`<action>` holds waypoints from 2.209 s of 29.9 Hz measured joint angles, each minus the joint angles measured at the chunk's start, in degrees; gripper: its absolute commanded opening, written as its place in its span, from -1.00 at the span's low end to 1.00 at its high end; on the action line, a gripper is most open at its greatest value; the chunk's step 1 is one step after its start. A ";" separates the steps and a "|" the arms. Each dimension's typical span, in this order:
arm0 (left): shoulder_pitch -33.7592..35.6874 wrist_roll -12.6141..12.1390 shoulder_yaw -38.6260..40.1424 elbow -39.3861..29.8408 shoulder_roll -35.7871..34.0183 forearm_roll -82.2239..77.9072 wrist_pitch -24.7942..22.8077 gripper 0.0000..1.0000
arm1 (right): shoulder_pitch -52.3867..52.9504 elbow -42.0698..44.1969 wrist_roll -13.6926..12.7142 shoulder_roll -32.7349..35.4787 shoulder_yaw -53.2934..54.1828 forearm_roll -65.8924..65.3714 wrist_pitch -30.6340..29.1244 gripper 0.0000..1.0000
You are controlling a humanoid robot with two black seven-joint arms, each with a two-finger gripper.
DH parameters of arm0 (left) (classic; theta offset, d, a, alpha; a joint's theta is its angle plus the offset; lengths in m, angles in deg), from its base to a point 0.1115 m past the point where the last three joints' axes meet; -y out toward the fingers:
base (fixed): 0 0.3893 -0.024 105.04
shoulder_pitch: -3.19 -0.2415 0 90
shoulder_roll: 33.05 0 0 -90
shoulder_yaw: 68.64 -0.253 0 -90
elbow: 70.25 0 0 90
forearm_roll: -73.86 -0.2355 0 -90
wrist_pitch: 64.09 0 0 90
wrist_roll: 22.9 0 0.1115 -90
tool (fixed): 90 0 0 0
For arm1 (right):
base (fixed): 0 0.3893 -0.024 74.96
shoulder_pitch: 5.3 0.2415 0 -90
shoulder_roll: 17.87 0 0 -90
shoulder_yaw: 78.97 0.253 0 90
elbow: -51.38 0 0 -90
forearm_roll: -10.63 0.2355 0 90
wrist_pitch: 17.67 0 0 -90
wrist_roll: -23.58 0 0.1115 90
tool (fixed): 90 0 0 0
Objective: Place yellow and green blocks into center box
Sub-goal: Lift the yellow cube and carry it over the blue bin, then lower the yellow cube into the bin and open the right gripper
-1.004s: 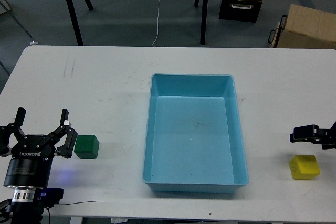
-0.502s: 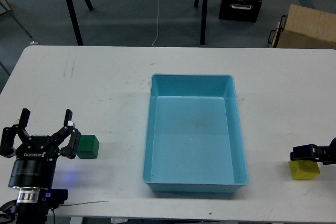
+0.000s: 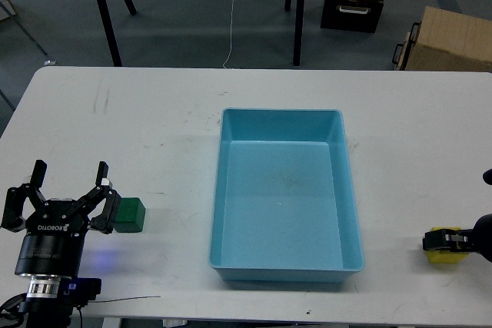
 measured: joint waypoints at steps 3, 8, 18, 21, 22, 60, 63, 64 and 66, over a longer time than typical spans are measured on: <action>0.00 0.05 -0.03 0.02 0.00 0.00 0.00 1.00 | -0.16 -0.05 -0.01 0.00 0.09 0.21 1.61 -0.93; 0.00 0.07 -0.03 0.03 0.00 0.00 0.00 1.00 | -0.14 -0.73 -0.03 0.67 3.18 0.72 2.37 -1.00; 0.26 0.00 -1.14 0.03 0.19 -0.60 0.00 1.00 | 6.44 -4.13 5.67 5.48 23.27 22.74 -1.12 -1.00; 0.28 0.12 -1.53 0.03 0.25 -1.17 0.00 1.00 | 11.63 -3.70 6.24 2.67 24.86 35.27 -3.38 -1.00; 0.28 0.14 -1.57 0.03 0.25 -1.29 0.00 1.00 | 12.87 -3.60 6.27 0.89 24.78 37.84 -3.71 -1.00; 0.70 0.18 -1.85 0.95 0.44 -2.90 0.00 1.00 | 21.53 10.09 0.13 -47.34 -15.20 27.37 15.45 -0.08; 0.85 0.19 -2.08 1.18 0.44 -2.90 0.00 1.00 | 21.56 10.11 0.09 -47.48 -15.20 27.52 15.67 0.20; 0.86 0.19 -2.11 1.22 0.44 -2.90 0.00 1.00 | 21.67 10.12 0.09 -47.49 -15.14 27.58 15.71 0.25; 0.85 0.20 -2.13 1.26 0.44 -2.90 0.00 1.00 | 22.15 10.12 0.09 -47.49 -14.96 27.72 15.76 0.32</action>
